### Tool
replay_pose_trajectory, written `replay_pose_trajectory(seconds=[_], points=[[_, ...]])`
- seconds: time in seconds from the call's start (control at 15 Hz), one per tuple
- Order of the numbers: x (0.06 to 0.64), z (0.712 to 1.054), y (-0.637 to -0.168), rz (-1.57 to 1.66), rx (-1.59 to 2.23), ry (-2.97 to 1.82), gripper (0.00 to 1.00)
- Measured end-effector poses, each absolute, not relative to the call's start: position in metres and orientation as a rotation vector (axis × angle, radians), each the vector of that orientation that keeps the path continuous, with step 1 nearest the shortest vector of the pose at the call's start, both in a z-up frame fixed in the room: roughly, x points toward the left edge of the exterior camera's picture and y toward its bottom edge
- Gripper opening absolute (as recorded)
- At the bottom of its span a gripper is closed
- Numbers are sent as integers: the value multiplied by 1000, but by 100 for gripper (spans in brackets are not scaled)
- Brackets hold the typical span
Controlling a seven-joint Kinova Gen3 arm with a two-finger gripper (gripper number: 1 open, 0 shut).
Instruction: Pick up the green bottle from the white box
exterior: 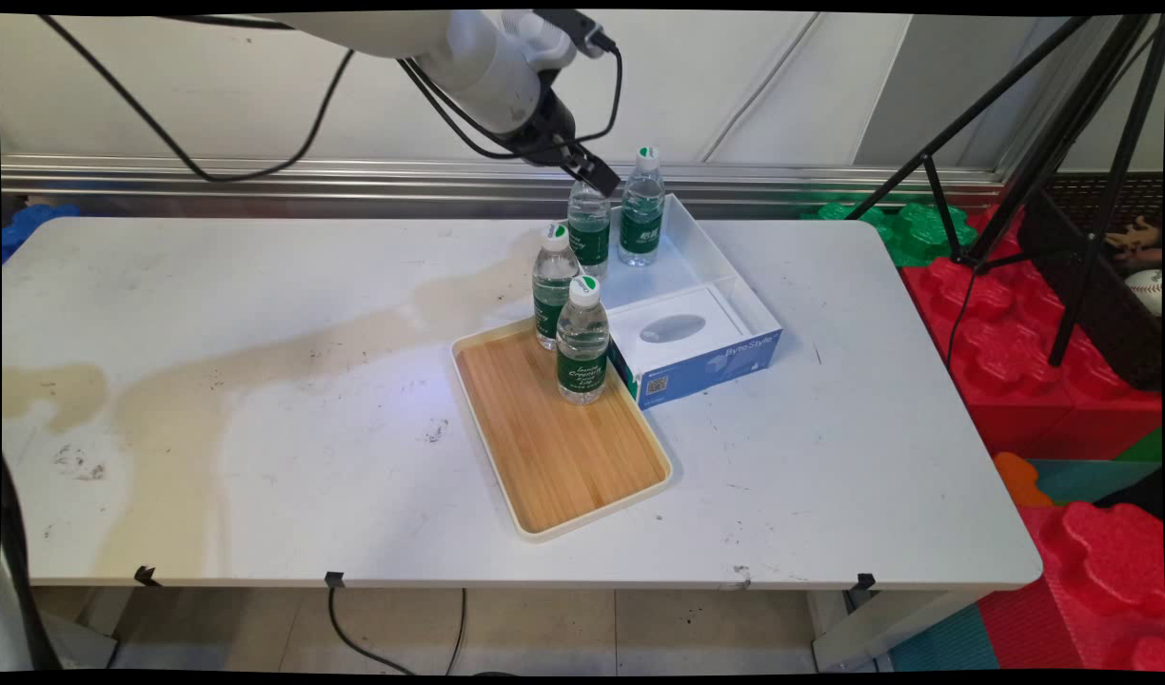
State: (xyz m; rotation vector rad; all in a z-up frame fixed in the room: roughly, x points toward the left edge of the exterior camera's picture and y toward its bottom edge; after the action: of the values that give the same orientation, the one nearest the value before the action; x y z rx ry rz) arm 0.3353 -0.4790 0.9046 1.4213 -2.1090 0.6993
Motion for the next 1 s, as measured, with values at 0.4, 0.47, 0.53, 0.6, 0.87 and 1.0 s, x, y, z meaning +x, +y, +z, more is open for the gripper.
replay_pose_trajectory(seconds=[0.4,0.47,0.53,0.6,0.87,1.0], points=[[334,879,-499,645,1445,-2134,100],[334,876,-502,639,1446,-2137,100],[334,871,-505,631,1449,-2140,100],[334,867,-508,622,1453,-2143,100],[333,855,-514,602,1470,-2145,100],[332,852,-514,598,1475,-2145,0]])
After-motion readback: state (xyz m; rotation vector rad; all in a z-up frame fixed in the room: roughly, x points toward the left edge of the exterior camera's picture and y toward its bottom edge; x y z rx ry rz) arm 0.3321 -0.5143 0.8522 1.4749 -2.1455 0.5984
